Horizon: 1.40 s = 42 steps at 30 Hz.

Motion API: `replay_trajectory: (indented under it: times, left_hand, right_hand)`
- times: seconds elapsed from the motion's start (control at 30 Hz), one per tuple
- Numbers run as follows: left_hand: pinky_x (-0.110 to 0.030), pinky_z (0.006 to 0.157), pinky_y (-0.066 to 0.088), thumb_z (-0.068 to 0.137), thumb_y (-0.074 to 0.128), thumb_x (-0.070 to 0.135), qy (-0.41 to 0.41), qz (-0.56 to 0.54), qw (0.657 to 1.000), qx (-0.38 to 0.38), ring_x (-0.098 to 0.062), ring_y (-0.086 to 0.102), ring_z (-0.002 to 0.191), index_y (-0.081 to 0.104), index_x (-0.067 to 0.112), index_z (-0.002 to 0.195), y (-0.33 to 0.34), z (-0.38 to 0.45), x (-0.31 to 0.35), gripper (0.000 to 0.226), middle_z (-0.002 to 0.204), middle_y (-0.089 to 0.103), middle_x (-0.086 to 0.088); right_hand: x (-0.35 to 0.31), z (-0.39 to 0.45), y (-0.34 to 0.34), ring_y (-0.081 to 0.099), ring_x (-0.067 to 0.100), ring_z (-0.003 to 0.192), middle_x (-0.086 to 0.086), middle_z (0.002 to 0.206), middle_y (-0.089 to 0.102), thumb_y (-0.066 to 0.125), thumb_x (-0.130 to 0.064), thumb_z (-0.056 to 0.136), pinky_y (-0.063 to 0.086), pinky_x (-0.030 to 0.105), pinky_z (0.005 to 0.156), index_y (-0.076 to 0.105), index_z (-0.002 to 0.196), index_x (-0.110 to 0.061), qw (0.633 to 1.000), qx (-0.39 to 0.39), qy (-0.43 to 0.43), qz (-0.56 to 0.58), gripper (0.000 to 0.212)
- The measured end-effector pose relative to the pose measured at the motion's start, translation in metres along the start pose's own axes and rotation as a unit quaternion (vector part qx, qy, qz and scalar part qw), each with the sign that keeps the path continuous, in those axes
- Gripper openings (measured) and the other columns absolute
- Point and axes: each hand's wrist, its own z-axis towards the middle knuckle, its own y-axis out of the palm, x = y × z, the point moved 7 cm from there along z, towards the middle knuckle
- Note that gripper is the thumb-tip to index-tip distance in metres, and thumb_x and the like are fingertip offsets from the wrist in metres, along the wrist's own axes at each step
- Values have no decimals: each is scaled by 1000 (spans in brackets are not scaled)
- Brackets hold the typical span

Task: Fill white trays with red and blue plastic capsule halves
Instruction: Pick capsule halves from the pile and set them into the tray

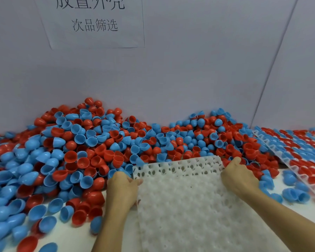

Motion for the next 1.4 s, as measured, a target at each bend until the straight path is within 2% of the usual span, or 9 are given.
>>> replay_trajectory:
  times: [0.17, 0.3, 0.47, 0.6, 0.73, 0.87, 1.1, 1.33, 1.4]
  left_hand:
    - [-24, 51, 42, 93, 72, 27, 20, 3, 1000, -21, -15, 50, 52, 59, 2, 64, 5, 3, 3, 41, 57, 54, -4]
    - [-44, 85, 59, 95, 64, 18, 28, -50, 996, -70, -26, 71, 89, 70, 9, 98, 13, 0, 11, 11, 92, 75, -7]
    - [-41, 97, 53, 99, 49, 9, 78, 5, 995, -67, -24, 62, 111, 61, 12, 125, 27, -3, 20, 29, 122, 66, -7]
    - [-36, 109, 42, 101, 47, 9, 102, 30, 993, -46, -26, 46, 135, 36, 12, 153, 34, -5, 25, 53, 149, 46, -10]
    - [-28, 85, 55, 94, 65, 11, 105, -17, 994, -27, -17, 63, 104, 49, 19, 129, 26, 1, 20, 39, 118, 61, 0]
    - [-13, 61, 44, 90, 72, 17, 108, -37, 993, -34, -6, 61, 81, 55, 21, 113, 21, 7, 14, 29, 91, 57, 12]
    - [-20, 71, 53, 80, 79, 13, 93, -102, 986, -92, -2, 65, 88, 44, 34, 107, 24, 8, 6, 49, 99, 63, 16]
    - [-20, 70, 55, 82, 76, 10, 99, -115, 984, -95, -10, 69, 90, 42, 31, 111, 27, 10, 5, 49, 100, 67, 8]
    - [-18, 69, 53, 83, 74, 9, 110, -107, 984, -96, -10, 68, 92, 43, 33, 113, 26, 10, 6, 49, 104, 67, 7]
  right_hand:
    - [12, -1, 1, 58, 37, 106, 18, 121, 60, 38, -20, 97, 40, 42, 76, 31, 136, -7, 999, 13, 26, 21, 42]
    - [17, -5, -4, 55, 32, 99, 17, 122, 60, 41, -20, 99, 44, 42, 76, 28, 144, -7, 998, -5, 37, 48, 49]
    - [5, -16, -30, 53, 38, 113, 19, 124, 56, 43, -19, 98, 46, 53, 95, 47, 126, -7, 995, 100, -24, 18, 30]
    - [-42, -36, -38, 56, 18, 82, 3, 92, 60, 50, -17, 100, 49, 34, 75, 58, 97, -12, 958, 152, -205, 129, 10]
    - [-103, -64, -21, 59, 0, 76, -17, 82, 60, 55, -14, 100, 46, 14, 67, 62, 89, -26, 911, 3, -362, 200, 17]
    - [-160, -93, -6, 57, -8, 59, -19, 68, 56, 58, -15, 98, 42, 9, 51, 63, 78, -28, 878, -89, -452, 131, 25]
    - [-208, -102, 18, 41, 15, 56, 3, 69, 52, 58, -11, 93, 34, 23, 48, 58, 73, -10, 882, -131, -452, -36, 21]
    - [-214, -102, 26, 62, 22, 68, 6, 80, 66, 64, -16, 91, 57, 32, 64, 71, 84, -10, 864, -146, -474, -91, 12]
    - [-220, -105, 26, 58, 20, 63, 5, 76, 60, 65, -16, 91, 55, 32, 60, 67, 86, -6, 856, -126, -487, -118, 11]
